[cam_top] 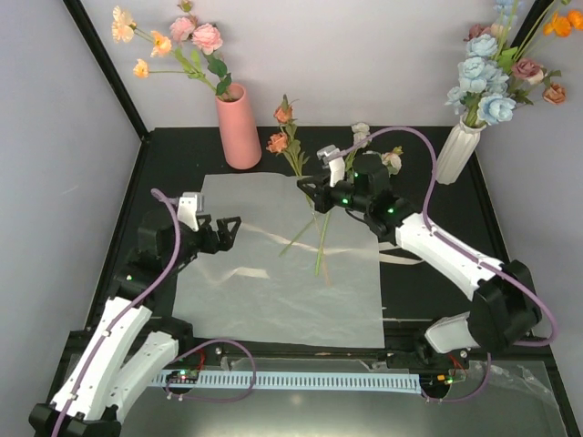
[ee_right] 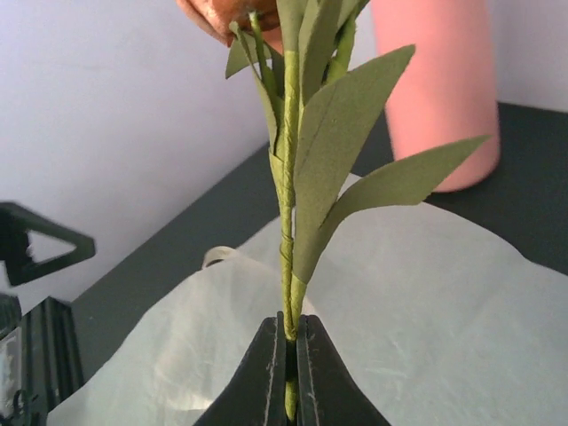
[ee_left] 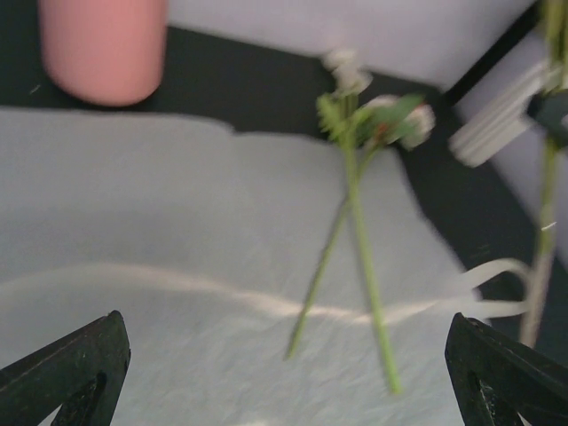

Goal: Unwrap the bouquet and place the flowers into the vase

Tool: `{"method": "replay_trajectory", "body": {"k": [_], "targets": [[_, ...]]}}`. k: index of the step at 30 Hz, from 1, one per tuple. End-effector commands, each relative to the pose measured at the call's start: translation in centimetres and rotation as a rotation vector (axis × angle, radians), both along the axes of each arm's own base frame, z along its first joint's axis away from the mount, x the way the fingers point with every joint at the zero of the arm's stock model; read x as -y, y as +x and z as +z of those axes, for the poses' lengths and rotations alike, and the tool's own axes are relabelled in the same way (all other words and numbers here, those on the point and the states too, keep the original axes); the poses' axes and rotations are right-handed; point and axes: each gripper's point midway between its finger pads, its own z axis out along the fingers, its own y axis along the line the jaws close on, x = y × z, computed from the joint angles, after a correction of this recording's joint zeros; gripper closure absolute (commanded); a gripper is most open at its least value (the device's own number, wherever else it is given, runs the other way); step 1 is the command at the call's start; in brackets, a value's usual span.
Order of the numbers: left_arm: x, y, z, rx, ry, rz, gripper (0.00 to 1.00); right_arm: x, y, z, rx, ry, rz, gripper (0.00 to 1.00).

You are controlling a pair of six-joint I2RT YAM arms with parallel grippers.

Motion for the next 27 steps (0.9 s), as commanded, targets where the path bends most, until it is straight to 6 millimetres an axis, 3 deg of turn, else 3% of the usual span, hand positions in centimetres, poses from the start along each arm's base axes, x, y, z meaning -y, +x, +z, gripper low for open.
{"method": "replay_trajectory", "body": {"k": [1,6,10,18,24,27], "targets": [[3.2,-0.8,6.9,0.216,-0.207,-0.167,0.01,-1.6,-3.1,3.6,0.173,0.057,0.102,0.98],[6.0,-3.0,11.4,0.384,-0.358,-0.383,0.03,-3.1,-6.8,5.0,0.251,0.070,0.202,0.98],[7.9,-4.6,13.7,0.468,-0.428,-0.531,0.09,-3.8,-9.4,6.4,0.298,0.125,0.269,0.98],[10.6,-6.1,15.1,0.555,-0.454,-0.646,0.19,-5.8,-13.1,7.8,0.314,0.169,0.381,0.98],[11.2,-5.5,14.7,0.550,-0.456,-0.633,0.43,-6.4,-14.5,8.1,0.325,0.172,0.406,0.98],[11.2,-5.3,14.5,0.549,-0.455,-0.617,0.63,-6.6,-14.7,8.3,0.330,0.174,0.405,0.98]]}}
